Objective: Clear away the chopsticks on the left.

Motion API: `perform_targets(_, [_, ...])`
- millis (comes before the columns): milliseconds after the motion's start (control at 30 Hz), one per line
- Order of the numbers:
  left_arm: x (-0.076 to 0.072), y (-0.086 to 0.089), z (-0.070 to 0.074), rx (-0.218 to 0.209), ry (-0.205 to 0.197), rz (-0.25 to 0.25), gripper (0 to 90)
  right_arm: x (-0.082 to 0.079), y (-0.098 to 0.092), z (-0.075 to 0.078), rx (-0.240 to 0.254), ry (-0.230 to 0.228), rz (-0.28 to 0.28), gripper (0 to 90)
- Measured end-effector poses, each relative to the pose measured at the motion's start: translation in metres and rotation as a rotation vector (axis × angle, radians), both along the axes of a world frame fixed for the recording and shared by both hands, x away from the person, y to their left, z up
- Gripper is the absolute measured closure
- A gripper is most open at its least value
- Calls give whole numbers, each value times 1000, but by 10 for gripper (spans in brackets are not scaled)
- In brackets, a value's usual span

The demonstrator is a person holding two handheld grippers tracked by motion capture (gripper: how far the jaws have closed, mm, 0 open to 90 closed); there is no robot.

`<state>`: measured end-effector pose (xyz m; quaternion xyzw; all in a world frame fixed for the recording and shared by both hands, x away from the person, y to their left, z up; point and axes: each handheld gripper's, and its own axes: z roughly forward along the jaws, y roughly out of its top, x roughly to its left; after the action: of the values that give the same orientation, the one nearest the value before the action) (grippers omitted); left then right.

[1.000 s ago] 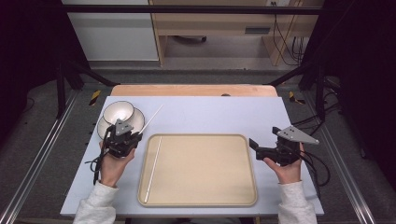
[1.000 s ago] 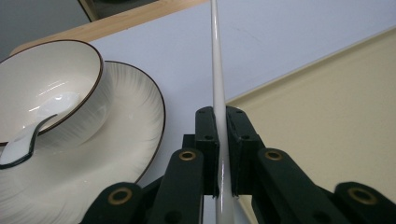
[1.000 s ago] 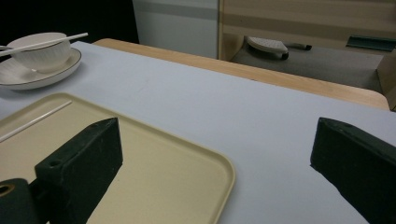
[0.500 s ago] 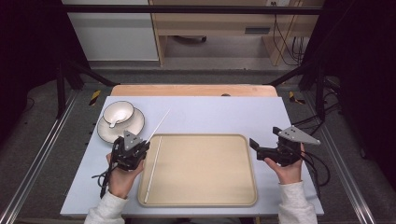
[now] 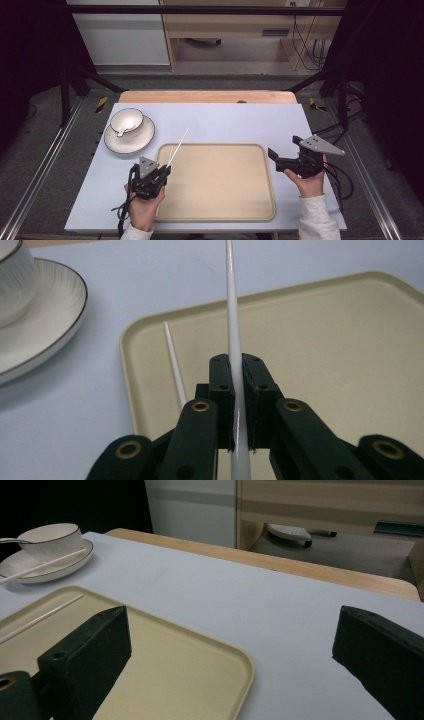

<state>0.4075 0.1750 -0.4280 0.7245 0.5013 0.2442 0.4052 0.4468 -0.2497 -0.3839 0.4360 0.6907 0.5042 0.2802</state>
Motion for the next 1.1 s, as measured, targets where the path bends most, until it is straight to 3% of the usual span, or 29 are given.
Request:
perform_targets(100, [-4, -3, -5, -15, 5, 18, 839, 1, 1, -1, -6, 4, 2, 26])
perform_targets(167, [-9, -6, -12, -36, 19, 63, 839, 1, 1, -2, -11, 9, 5, 26])
perform_targets(333, [-16, -8, -25, -43, 22, 106, 839, 2, 3, -3, -14, 12, 6, 26])
perform_targets(700, [-15, -21, -51, -11, 46, 128, 839, 4, 7, -6, -27, 25, 13, 26])
perform_targets(1100, [-11, -22, -52, 19, 76, 145, 838, 4, 7, -6, -30, 24, 12, 26])
